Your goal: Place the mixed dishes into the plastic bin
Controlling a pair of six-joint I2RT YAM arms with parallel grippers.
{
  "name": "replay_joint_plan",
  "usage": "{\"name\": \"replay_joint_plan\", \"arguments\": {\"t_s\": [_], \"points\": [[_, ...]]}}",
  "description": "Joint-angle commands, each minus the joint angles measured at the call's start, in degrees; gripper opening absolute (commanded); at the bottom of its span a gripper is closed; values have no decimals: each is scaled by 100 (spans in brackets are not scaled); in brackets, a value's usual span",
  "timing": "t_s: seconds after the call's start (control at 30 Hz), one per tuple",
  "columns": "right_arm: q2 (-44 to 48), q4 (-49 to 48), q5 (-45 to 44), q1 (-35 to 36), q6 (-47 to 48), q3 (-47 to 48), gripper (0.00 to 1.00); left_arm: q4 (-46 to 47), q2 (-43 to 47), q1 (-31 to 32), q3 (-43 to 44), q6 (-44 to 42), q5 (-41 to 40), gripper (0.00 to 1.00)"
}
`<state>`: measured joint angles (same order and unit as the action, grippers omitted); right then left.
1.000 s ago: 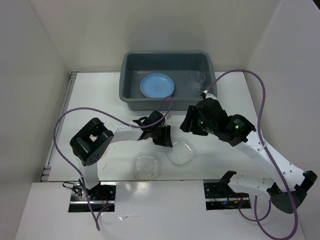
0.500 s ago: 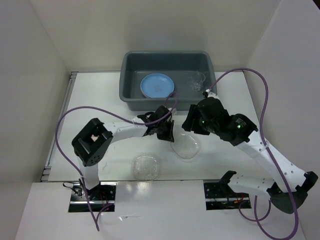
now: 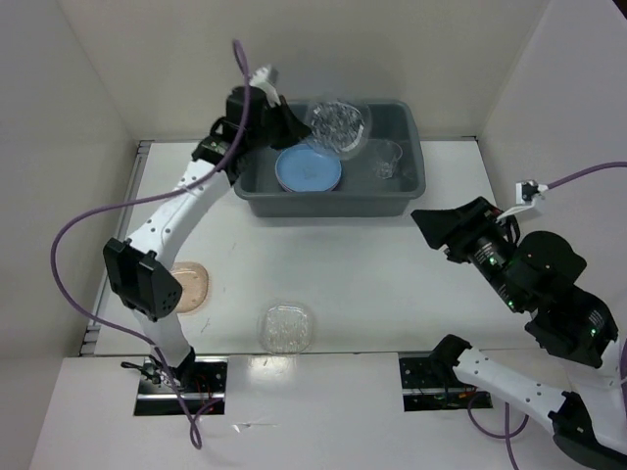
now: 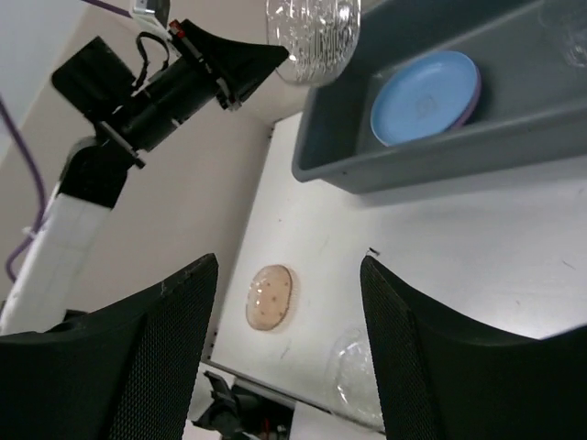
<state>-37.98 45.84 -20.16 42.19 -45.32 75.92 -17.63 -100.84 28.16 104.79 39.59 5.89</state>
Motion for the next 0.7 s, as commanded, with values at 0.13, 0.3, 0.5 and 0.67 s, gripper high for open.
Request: {"name": "replay_joint_plan", "arguments": {"t_s": [0.13, 0.3, 0.5, 0.67], "points": [[-254, -445, 30, -27, 164, -69, 72, -496, -1673, -856, 1455, -189, -473, 0], [-360, -392, 21, -27, 164, -69, 72, -821, -2711, -979, 2360, -382, -905, 0], [-641, -339, -32, -27, 217, -16, 72, -953, -3512, -979, 2976, -549, -1529, 0], [-1018, -392, -32, -27, 339, 37, 72, -1085, -3900, -979, 3293, -602, -1653, 23]]}}
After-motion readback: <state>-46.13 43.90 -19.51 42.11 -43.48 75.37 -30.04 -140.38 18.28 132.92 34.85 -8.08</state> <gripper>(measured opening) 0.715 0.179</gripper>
